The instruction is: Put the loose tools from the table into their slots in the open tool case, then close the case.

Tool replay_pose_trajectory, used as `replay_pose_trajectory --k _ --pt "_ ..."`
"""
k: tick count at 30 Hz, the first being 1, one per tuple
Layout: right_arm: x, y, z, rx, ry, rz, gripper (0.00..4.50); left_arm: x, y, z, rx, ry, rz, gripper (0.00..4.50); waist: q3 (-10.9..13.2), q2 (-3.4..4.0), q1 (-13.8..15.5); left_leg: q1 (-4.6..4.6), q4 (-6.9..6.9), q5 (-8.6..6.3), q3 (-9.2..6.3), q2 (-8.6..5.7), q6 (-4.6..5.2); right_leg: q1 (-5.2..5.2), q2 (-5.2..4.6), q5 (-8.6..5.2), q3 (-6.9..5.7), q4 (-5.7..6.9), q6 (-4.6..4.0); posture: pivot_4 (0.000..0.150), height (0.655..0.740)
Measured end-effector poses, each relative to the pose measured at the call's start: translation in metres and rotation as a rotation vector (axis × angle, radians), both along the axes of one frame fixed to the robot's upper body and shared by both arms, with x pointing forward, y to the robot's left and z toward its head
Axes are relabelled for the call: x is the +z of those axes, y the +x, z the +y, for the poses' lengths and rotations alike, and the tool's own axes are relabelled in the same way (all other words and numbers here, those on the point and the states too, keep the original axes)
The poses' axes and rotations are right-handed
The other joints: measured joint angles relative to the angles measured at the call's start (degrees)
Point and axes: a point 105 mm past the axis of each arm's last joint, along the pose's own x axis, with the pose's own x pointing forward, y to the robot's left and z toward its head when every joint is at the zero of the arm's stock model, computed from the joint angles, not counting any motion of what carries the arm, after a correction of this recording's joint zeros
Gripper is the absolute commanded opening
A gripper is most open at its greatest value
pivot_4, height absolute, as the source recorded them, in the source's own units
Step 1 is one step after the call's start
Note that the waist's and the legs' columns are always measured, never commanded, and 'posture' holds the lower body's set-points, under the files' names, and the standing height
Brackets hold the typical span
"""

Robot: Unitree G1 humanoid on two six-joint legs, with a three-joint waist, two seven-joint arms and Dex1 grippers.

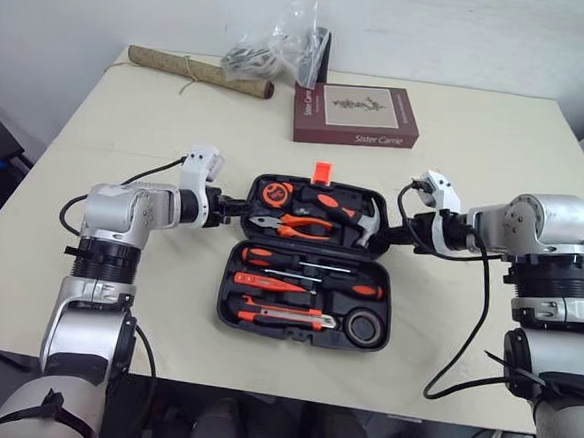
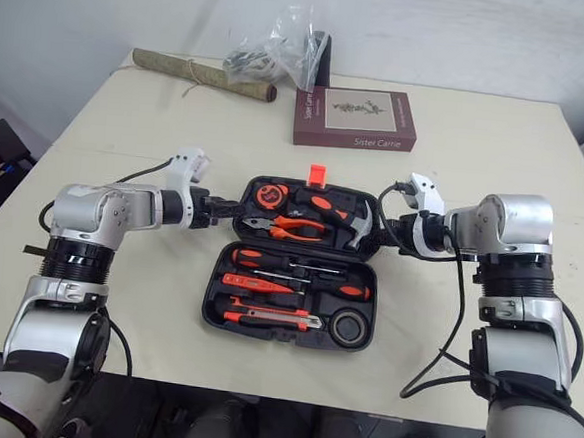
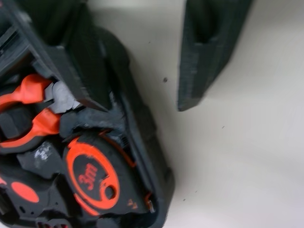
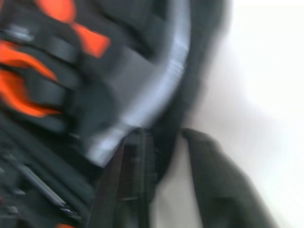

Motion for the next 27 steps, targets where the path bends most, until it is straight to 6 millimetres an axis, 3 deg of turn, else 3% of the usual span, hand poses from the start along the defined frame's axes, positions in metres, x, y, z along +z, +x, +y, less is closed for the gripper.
replay_pose_trajectory --k 1,9,17,21,27 --pt "0.0 0.001 -0.002 -0.015 0.011 0.007 0.0 0.002 0.0 -0.001 -0.003 -0.007 -0.001 0.08 -0.01 -0.02 0.06 0.01 0.0 0.0 -0.01 0.0 0.0 0.01 0.0 0.0 -0.01 0.0 0.0 0.15 0.74" --pt "-0.002 0.0 -0.002 -0.058 0.089 -0.035 0.0 0.004 0.002 -0.001 0.004 -0.07 -0.03 0.08 -0.04 -0.06 0.01 0.01 0.05 0.0 -0.02 0.02 0.0 0.03 0.0 0.0 -0.01 0.02 0.0 0.15 0.74" --pt "0.006 -0.012 0.002 -0.003 0.1 -0.557 0.0 0.022 -0.001 0.007 -0.029 -0.159 -0.416 0.08 0.1 -0.01 0.1 -0.14 -0.22 0.04 0.09 -0.01 -0.08 -0.26 0.04 0.0 0.02 -0.03 0.0 0.15 0.74" --pt "0.016 -0.023 0.001 0.082 -0.061 -0.879 0.0 0.029 -0.015 0.01 -0.089 -0.08 -0.698 0.08 0.1 -0.01 0.16 -0.13 -0.32 0.04 0.16 -0.04 -0.07 -0.25 0.03 0.02 0.03 -0.21 0.03 0.15 0.74" --pt "0.013 -0.049 -0.005 0.29 -0.367 -1.273 0.0 0.015 -0.041 0.017 -0.177 0.172 -0.997 0.08 0.1 -0.02 0.17 0.02 -0.35 0.03 0.14 -0.04 -0.01 -0.09 0.0 0.01 0.02 -0.33 0.03 0.15 0.74"
